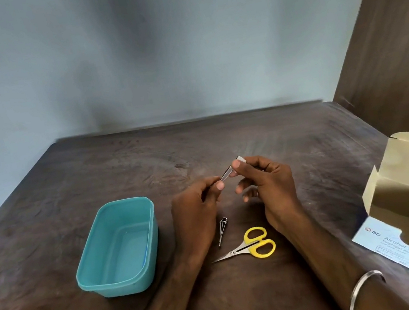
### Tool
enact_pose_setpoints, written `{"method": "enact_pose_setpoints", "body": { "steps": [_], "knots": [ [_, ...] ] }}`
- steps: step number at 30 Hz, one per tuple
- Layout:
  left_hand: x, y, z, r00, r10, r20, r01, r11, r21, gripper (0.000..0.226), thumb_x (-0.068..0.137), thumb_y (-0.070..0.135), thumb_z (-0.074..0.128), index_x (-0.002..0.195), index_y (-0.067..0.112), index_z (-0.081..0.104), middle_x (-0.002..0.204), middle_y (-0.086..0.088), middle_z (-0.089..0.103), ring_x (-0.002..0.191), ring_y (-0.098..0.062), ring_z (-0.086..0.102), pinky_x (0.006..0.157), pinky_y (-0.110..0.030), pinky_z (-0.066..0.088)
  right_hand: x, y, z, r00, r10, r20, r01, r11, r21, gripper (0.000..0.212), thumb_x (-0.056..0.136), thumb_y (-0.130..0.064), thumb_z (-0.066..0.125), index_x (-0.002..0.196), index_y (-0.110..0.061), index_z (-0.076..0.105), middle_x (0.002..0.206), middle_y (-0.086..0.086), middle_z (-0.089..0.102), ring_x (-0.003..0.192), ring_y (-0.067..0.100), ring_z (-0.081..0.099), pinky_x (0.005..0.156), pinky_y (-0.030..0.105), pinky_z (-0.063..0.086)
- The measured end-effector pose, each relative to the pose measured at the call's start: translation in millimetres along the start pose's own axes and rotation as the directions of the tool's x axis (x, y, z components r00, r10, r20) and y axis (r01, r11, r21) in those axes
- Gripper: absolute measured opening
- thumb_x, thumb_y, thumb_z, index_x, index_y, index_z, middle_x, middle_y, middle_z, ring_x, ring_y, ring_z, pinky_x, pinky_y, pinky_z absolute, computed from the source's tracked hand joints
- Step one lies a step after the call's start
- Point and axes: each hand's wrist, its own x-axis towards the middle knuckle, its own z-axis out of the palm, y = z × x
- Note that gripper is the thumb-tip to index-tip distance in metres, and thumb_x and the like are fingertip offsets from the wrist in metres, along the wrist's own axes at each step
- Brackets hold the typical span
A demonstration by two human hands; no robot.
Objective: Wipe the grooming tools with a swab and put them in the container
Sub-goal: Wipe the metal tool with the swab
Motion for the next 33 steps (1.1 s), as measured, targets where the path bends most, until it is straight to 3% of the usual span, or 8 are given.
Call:
{"method": "enact_pose_setpoints", "body": {
  "steps": [6, 10, 15, 33],
  "knots": [
    [2, -5, 0, 0.996, -0.056, 0.067, 0.055, 0.998, 0.013, 0.020, 0.091, 0.012, 0.063, 0.080, 0.026, 0.072, 0.066, 0.008, 0.068, 0.063, -0.004, 0.061, 0.067, -0.036, 0.055, 4, 3, -3, 1.000, -0.021, -0.024, 0.020, 0.999, -0.043, 0.009, 0.085, -0.018, 0.077, 0.088, -0.010, 0.076, 0.077, 0.005, 0.076, 0.049, 0.015, 0.058, 0.042, 0.026, 0.043],
    [4, -11, 1, 0.992, -0.112, 0.051, 0.114, 0.993, -0.036, 0.020, 0.090, 0.009, 0.064, 0.076, 0.022, 0.070, 0.061, 0.006, 0.067, 0.061, -0.012, 0.062, 0.068, -0.044, 0.056, 6, 6, -4, 0.998, -0.059, 0.030, 0.061, 0.992, -0.110, 0.012, 0.085, -0.018, 0.077, 0.088, -0.007, 0.075, 0.077, 0.007, 0.076, 0.048, 0.016, 0.058, 0.043, 0.026, 0.043],
    [5, -14, 1, 0.989, -0.138, 0.050, 0.140, 0.989, -0.050, 0.024, 0.090, 0.009, 0.064, 0.073, 0.026, 0.069, 0.059, 0.007, 0.066, 0.057, -0.010, 0.059, 0.069, -0.049, 0.056, 6, 8, -3, 0.993, -0.075, 0.093, 0.089, 0.982, -0.167, 0.011, 0.085, -0.017, 0.077, 0.087, -0.006, 0.074, 0.075, 0.009, 0.075, 0.048, 0.019, 0.060, 0.045, 0.029, 0.047],
    [3, -11, -2, 0.997, -0.077, 0.001, 0.077, 0.997, -0.031, 0.021, 0.087, 0.008, 0.067, 0.076, 0.025, 0.072, 0.059, 0.006, 0.068, 0.058, -0.010, 0.064, 0.063, -0.044, 0.057, 8, 20, 2, 0.974, -0.065, 0.219, 0.141, 0.925, -0.352, 0.015, 0.087, -0.020, 0.076, 0.078, -0.008, 0.074, 0.070, 0.008, 0.074, 0.050, 0.023, 0.063, 0.045, 0.029, 0.044]
  ]
}}
